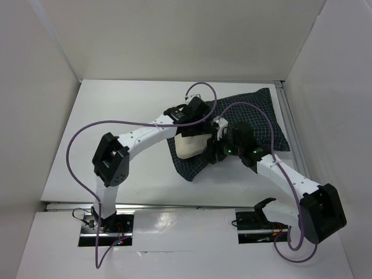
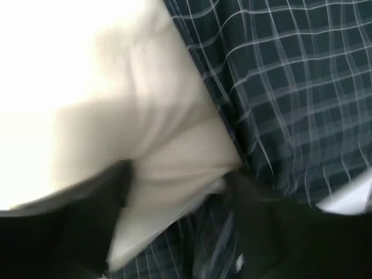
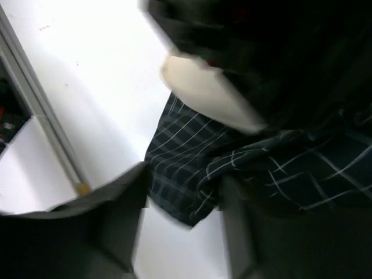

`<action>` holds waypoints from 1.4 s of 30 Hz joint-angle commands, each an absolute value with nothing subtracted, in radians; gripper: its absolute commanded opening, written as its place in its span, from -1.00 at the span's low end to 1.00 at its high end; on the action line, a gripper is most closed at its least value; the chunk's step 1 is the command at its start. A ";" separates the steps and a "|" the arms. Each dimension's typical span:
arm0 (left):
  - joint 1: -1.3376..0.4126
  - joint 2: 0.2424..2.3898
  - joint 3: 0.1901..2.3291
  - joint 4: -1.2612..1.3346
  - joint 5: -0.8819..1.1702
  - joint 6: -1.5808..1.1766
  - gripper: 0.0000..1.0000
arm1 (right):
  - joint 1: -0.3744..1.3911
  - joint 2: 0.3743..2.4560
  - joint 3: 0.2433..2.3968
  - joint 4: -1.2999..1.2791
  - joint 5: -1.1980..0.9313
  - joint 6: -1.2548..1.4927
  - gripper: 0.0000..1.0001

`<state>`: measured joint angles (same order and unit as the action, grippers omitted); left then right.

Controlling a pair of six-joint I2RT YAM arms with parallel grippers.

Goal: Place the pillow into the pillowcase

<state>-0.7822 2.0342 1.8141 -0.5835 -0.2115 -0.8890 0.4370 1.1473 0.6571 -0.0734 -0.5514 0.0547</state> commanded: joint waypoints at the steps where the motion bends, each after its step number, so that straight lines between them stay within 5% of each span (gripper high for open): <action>1: -0.775 1.814 1.712 -0.492 -0.210 -0.855 1.00 | 0.465 1.094 0.709 -0.129 -0.556 0.100 0.29; 2: -0.775 1.771 1.630 -0.492 -0.201 -0.841 1.00 | 0.465 1.094 0.721 -0.146 -0.531 0.100 0.54; 8: -0.764 1.469 1.386 -0.509 -0.239 -0.807 1.00 | 0.465 1.042 0.787 -0.212 -0.410 0.158 0.81; 18: -0.552 1.644 1.425 -0.568 -0.142 -0.798 1.00 | 0.492 1.437 1.156 -0.305 0.014 0.143 0.87; 27: -0.466 1.883 1.434 -0.350 0.172 -0.772 1.00 | 0.534 1.732 1.308 -0.313 0.187 0.143 0.63; 30: -0.466 1.947 1.456 -0.305 0.244 -0.753 0.97 | 0.543 1.779 1.333 -0.313 0.241 0.155 0.08; 33: -0.477 1.974 1.456 -0.226 0.317 -0.753 0.72 | 0.543 1.813 1.364 -0.324 0.275 0.164 -0.67; 34: -0.477 1.999 1.456 -0.206 0.366 -0.753 0.52 | 0.554 1.813 1.379 -0.324 0.262 0.164 -0.78; 35: -0.486 2.012 1.465 -0.189 0.389 -0.753 -0.09 | 0.563 1.813 1.393 -0.324 0.253 0.164 -0.89; 37: -0.486 2.043 1.482 -0.167 0.429 -0.753 -0.92 | 0.563 1.813 1.402 -0.324 0.206 0.164 -1.00; 42: -0.495 2.019 1.480 -0.085 0.508 -0.744 -1.00 | 0.584 1.760 1.436 -0.305 -0.033 0.112 -1.00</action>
<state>-0.4603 2.0319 1.4696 -0.2287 0.3893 -0.7586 0.5415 1.8069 1.3609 -0.3431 0.1871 0.1135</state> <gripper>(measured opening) 0.040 0.036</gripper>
